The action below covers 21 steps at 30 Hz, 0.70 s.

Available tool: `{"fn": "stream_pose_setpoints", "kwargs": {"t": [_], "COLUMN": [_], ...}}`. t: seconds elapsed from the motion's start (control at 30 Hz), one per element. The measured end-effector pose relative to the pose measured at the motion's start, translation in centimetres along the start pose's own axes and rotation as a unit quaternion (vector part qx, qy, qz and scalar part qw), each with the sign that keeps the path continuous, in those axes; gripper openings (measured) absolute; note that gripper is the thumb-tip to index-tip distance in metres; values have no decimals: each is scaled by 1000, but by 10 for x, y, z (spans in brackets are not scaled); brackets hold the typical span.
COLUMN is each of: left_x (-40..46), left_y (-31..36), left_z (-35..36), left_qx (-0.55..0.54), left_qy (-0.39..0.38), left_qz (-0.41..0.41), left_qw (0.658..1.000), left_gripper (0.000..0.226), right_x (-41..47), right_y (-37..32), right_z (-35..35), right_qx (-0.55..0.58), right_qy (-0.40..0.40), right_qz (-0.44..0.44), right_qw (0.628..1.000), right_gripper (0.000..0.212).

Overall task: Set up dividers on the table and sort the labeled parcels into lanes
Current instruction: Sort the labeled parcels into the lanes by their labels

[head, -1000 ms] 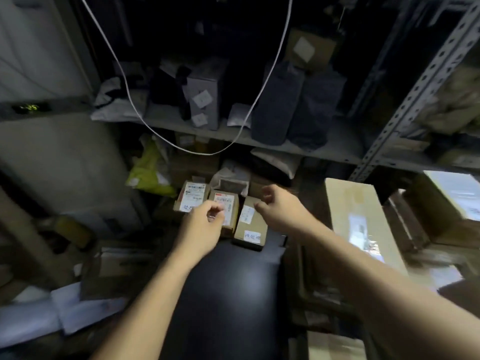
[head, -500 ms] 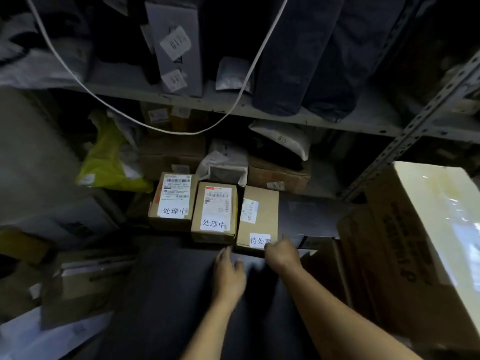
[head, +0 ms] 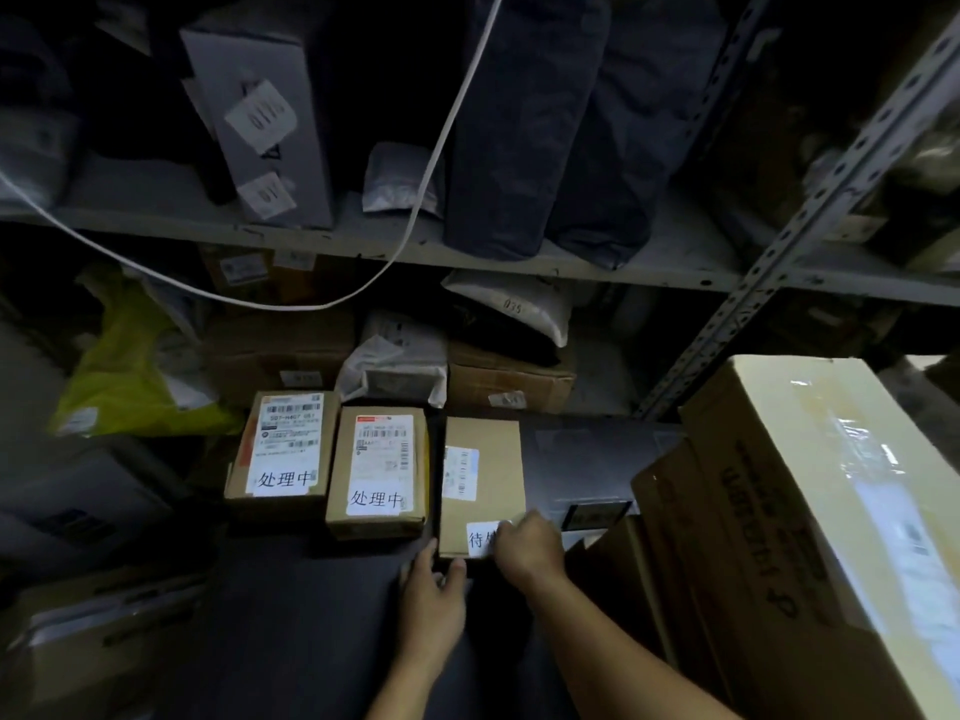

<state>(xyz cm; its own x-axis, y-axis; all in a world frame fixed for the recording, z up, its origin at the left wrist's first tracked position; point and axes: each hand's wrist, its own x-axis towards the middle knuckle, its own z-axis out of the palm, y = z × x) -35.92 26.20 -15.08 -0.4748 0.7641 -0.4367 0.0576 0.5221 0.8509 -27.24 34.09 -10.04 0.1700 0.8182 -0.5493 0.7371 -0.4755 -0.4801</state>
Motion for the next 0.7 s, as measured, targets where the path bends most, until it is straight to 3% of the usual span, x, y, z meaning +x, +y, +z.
{"fn": "stream_pose_setpoints", "kwargs": {"t": [0.17, 0.43, 0.7], "left_x": [-15, -65, -147], "left_y": [3, 49, 86], "left_z": [1, -11, -71], "left_qx": [16, -4, 8], "left_qy": [19, 113, 203], "left_qz": [22, 66, 114], "left_qw": [999, 991, 973], "left_gripper": [11, 36, 30], "right_x": [-14, -66, -162], "right_y": [13, 17, 20], "right_z": [-11, -42, -89], "right_qx": [58, 145, 169], "right_qy": [6, 46, 6], "right_qz": [4, -48, -188], "right_qw": [998, 987, 968], "right_gripper": [43, 37, 25]}}
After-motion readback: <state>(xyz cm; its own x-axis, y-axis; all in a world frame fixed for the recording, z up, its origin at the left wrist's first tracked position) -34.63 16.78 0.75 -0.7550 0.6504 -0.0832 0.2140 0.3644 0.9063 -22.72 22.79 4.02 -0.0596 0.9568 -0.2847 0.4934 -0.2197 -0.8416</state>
